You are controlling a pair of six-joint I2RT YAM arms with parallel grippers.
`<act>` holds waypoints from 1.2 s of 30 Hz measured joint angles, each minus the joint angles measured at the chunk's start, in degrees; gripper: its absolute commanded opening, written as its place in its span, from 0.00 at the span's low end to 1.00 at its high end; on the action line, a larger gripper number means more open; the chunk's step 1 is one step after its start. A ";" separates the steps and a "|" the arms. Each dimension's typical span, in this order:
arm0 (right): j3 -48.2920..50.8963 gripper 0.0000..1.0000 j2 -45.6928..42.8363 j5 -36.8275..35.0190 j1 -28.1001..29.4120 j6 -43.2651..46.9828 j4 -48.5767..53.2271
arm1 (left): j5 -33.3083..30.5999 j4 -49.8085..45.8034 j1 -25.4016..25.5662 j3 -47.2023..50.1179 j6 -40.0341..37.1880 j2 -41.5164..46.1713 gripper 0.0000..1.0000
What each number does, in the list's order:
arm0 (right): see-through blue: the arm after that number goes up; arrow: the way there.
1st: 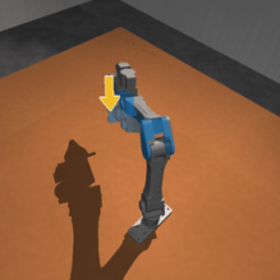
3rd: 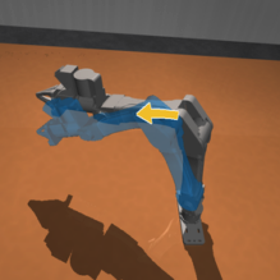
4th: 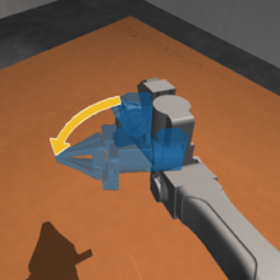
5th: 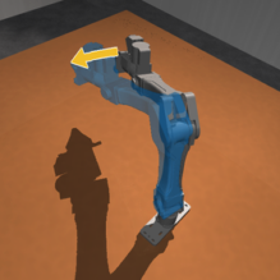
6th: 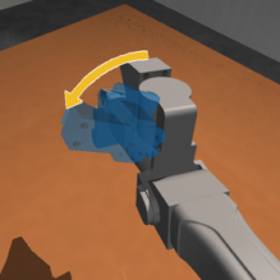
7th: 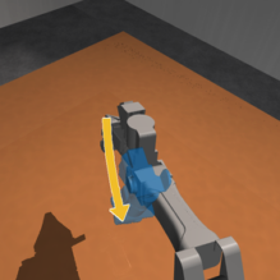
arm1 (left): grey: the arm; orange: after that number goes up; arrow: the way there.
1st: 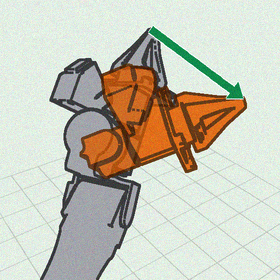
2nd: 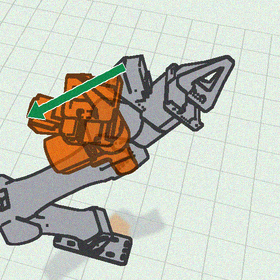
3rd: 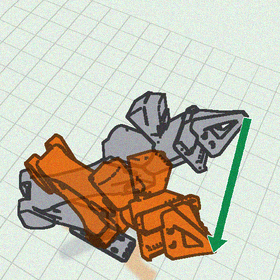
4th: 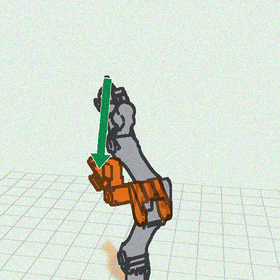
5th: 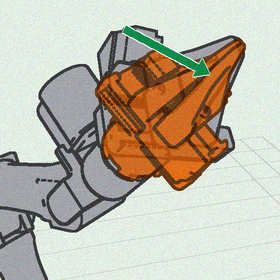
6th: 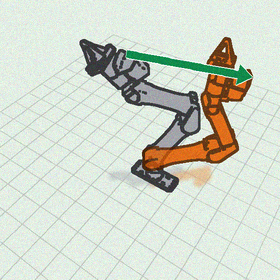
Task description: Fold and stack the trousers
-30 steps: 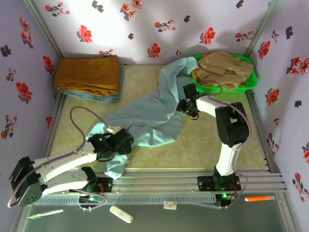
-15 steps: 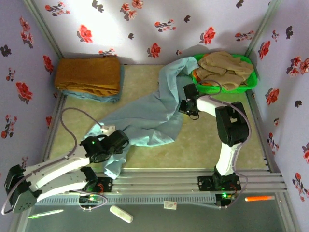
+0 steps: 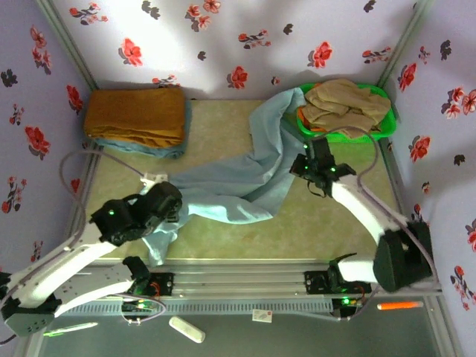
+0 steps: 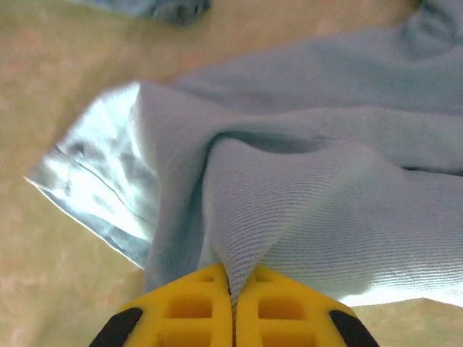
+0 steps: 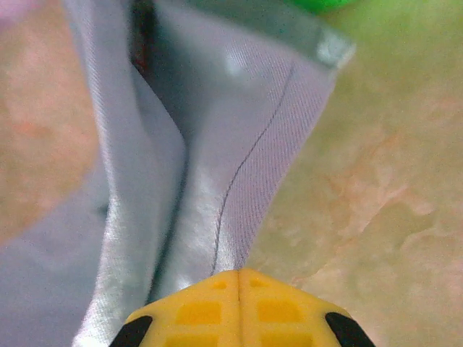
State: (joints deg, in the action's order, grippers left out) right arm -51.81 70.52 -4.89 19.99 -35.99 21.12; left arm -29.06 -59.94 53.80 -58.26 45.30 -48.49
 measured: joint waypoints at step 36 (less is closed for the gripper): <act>-63.43 0.68 45.97 11.50 1.31 5.73 5.81 | 39.45 17.86 -59.47 -13.68 -17.33 -25.46 0.62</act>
State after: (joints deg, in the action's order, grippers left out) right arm -115.24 116.49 6.61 21.30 -30.26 26.94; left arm 10.39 -42.09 -5.67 -71.94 27.97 -73.95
